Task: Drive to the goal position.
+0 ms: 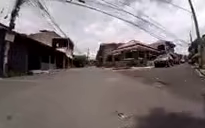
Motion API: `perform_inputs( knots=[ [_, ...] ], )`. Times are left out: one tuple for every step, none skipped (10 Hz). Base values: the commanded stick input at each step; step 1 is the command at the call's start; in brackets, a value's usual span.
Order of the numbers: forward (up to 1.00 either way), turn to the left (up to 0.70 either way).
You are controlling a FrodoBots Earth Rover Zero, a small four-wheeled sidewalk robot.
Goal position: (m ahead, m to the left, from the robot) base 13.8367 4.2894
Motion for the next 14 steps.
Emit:
perform_inputs(
  knots=[
    [1.00,0.00],
    [1.00,0.00],
    [1.00,0.00],
    [1.00,0.00],
    [1.00,0.00],
    [1.00,0.00],
    [1.00,0.00],
    [1.00,0.00],
    [1.00,0.00],
    [1.00,0.00],
    [1.00,0.00],
    [1.00,0.00],
    [1.00,0.00],
    [1.00,0.00]
  ],
)
